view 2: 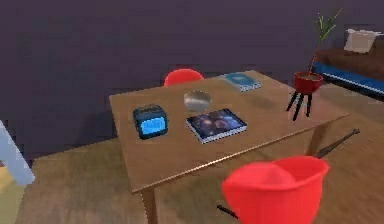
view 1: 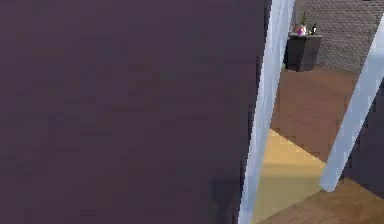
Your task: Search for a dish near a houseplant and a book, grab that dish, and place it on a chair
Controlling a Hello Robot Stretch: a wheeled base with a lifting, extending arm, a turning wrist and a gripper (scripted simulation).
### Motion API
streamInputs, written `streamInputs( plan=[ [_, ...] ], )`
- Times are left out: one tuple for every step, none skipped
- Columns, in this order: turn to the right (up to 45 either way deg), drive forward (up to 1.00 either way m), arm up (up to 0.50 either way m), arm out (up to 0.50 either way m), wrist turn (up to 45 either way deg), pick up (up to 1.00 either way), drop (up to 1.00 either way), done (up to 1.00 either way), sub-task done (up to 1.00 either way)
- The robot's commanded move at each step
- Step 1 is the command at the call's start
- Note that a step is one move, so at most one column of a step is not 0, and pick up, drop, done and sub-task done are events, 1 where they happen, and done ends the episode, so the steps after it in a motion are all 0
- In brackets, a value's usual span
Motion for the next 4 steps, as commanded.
streamInputs(
  plan=[
    [45.0,0.00,0.00,0.00,0.0,0.00,0.00,0.00,0.00],
    [0.0,0.55,0.00,0.00,0.0,0.00,0.00,0.00,0.00],
    [9.0,0.00,0.00,0.00,0.0,0.00,0.00,0.00,0.00],
    [3.0,0.00,0.00,0.00,0.0,0.00,0.00,0.00,0.00]
  ],
)
